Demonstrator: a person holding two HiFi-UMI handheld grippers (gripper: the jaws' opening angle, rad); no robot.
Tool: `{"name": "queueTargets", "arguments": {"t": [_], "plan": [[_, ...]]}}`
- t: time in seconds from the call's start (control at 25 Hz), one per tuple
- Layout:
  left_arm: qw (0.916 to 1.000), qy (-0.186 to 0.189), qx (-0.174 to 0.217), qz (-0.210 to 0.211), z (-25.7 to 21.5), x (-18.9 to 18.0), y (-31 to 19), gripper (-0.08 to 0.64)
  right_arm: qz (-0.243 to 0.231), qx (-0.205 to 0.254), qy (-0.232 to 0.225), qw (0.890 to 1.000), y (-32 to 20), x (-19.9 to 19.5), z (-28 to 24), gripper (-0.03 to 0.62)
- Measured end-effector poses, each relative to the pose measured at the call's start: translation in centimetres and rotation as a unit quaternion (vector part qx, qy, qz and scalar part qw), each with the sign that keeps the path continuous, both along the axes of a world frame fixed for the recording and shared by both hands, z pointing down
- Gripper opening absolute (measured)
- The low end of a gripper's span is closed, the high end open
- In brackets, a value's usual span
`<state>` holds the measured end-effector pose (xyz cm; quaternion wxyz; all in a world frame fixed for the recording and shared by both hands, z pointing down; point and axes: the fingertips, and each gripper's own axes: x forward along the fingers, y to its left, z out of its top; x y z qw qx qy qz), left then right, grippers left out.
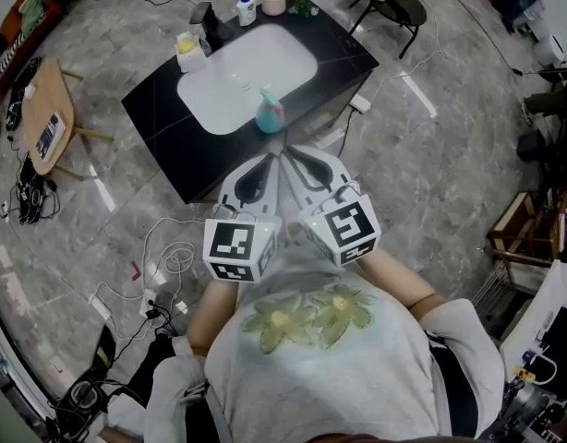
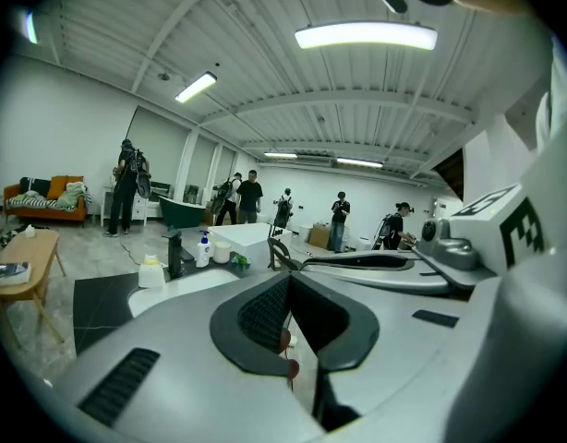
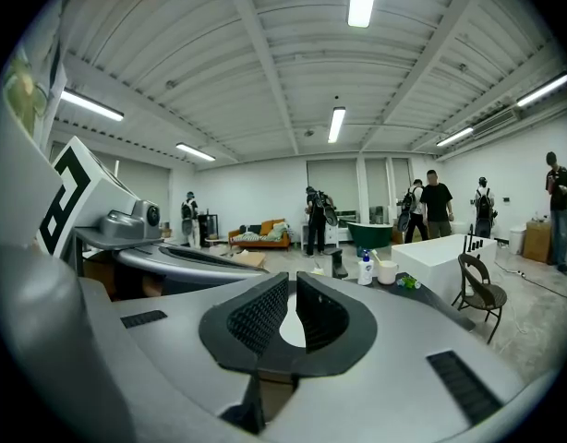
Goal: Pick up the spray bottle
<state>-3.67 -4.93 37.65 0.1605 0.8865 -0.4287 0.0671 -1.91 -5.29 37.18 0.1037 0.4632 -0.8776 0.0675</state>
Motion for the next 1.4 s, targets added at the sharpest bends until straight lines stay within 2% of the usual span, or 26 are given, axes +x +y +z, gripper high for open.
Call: {"name": "queueTargets", "arguments": {"t": [0.32, 0.68, 0.88, 1.4], "plan": [[0.9999, -0.002, -0.005, -0.009, 0.8, -0.2, -2.0, 0.008, -0.008, -0.020, -0.003, 1.000, -2.2, -0.1, 1.0, 0.025], [0.9998, -0.004, -0.009, -0.016, 1.5, -0.1, -3.7, 0.008, -0.011, -0.018, -0.002, 1.000, -4.6, 0.1, 1.5, 0.031], [0.9993, -0.009, -0.015, -0.033, 1.9, -0.4, -5.1, 0.008, -0.018, -0.039, 0.000, 0.999, -6.0, 0.5, 2.6, 0.098], [0.9975, -0.007, -0.016, -0.068, 2.1, -1.0, -7.6, 0.008, -0.029, -0.071, 0.026, 0.997, -9.0, 1.0, 5.2, 0.126]]}}
